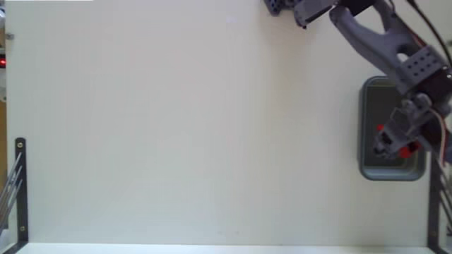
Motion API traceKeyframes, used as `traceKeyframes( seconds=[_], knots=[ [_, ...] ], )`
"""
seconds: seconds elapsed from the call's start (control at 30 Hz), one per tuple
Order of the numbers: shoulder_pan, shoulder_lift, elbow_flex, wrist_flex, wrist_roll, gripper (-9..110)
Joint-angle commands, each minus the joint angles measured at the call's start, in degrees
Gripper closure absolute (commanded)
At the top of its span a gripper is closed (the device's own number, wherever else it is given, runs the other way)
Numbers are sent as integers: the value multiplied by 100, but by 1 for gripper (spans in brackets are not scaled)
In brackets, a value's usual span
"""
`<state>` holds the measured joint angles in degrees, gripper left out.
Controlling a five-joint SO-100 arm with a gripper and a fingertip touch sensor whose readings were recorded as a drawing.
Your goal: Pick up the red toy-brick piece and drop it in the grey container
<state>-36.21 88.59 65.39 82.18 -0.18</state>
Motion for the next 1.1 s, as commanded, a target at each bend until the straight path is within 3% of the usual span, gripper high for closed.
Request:
traceKeyframes(
  seconds=[0.0, 0.17, 0.2, 1.07],
  knots=[
    [-119, 451, 51, -48, 18, 48],
    [-119, 451, 51, -48, 18, 48],
    [-119, 451, 51, -48, 18, -9],
    [-118, 452, 52, -48, 18, -9]
  ],
)
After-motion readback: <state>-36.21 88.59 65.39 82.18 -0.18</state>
